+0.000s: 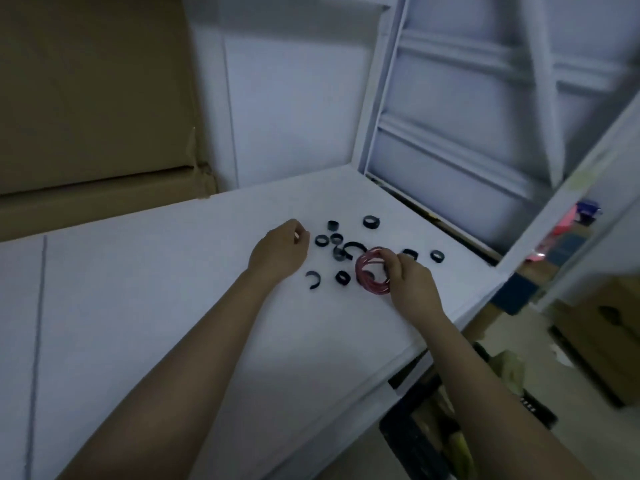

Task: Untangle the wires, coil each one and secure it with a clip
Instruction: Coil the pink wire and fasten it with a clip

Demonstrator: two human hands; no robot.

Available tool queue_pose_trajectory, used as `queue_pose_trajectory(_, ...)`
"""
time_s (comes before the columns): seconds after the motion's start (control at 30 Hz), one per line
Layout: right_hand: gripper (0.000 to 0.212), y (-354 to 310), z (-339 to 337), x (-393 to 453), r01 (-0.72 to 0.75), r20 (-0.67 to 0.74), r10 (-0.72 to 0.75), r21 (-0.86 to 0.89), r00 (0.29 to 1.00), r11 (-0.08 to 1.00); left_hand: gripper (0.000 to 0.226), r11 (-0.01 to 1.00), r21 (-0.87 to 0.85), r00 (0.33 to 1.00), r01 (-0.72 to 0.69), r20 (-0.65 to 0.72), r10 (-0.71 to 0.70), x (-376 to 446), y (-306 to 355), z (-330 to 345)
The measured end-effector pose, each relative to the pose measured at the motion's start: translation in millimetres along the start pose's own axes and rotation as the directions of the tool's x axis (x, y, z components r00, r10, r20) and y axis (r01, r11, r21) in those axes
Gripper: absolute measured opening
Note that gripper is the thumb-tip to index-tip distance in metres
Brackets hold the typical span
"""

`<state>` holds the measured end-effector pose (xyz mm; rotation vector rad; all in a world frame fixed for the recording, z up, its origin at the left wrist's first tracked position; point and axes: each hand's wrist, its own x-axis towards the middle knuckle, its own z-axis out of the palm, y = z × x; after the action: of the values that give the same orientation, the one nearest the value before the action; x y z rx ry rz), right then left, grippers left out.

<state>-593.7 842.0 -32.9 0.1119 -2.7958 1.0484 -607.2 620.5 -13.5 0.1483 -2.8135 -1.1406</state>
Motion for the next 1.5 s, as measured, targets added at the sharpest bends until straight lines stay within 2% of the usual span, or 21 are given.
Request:
queue_pose_trajectory(0.07,0.035,11,-10,23,0.055,0.014,-0.055,-0.045,0.998,0.997,0.026,0.999,0.041,1.000,0.007,-0.012,-0.007,24,8,11)
queue_pose_trajectory(0.23,0.034,30,-33,78,0.135,0.056,-0.133,-0.033,0.990,0.990,0.026,0.996,0.091,0.999,0.016,0.028,-0.019,69,26,33)
queue_pose_trajectory(0.3,0.032,35,-37,103,0.128,0.097,-0.128,0.013,0.987,0.992,0.028,0.993,0.113,0.998,0.041,0.048,-0.047,84,32,40)
queue_pose_trajectory(0.43,0.044,35,-31,148,0.159,0.146,-0.175,0.119,0.974,0.980,0.026,0.986,0.094,0.990,0.136,0.029,-0.140,98,39,48)
queue_pose_trajectory(0.57,0.045,25,-20,176,0.274,0.313,-0.303,0.132,0.900,0.952,0.022,0.970,0.103,0.975,0.221,-0.053,-0.216,91,41,52)
queue_pose_trajectory(0.77,0.042,5,3,181,0.431,0.410,-0.491,0.235,0.769,0.871,0.015,0.928,0.105,0.917,0.357,-0.228,-0.327,51,48,56)
queue_pose_trajectory(0.83,0.045,1,9,183,0.426,0.421,-0.500,0.263,0.757,0.866,0.020,0.904,0.086,0.895,0.419,-0.205,-0.395,38,51,59)
queue_pose_trajectory(0.97,0.045,-1,14,191,0.397,0.407,-0.476,0.268,0.779,0.878,0.025,0.871,0.094,0.871,0.482,-0.160,-0.464,30,53,65)
queue_pose_trajectory(1.17,0.045,-4,19,197,0.384,0.401,-0.467,0.273,0.788,0.882,0.019,0.858,0.161,0.872,0.487,-0.044,-0.487,37,59,69)
queue_pose_trajectory(1.3,0.051,-6,24,195,0.349,0.399,-0.468,0.337,0.789,0.875,0.015,0.869,0.189,0.889,0.457,-0.098,-0.447,40,56,69)
queue_pose_trajectory(1.4,0.051,-10,24,193,0.305,0.375,-0.463,0.410,0.803,0.860,0.010,0.915,0.050,0.903,0.401,-0.189,-0.386,39,51,64)
queue_pose_trajectory(1.5,0.048,-16,23,191,0.264,0.365,-0.468,0.487,0.805,0.833,0.010,0.938,-0.163,0.891,0.305,-0.298,-0.342,42,49,56)
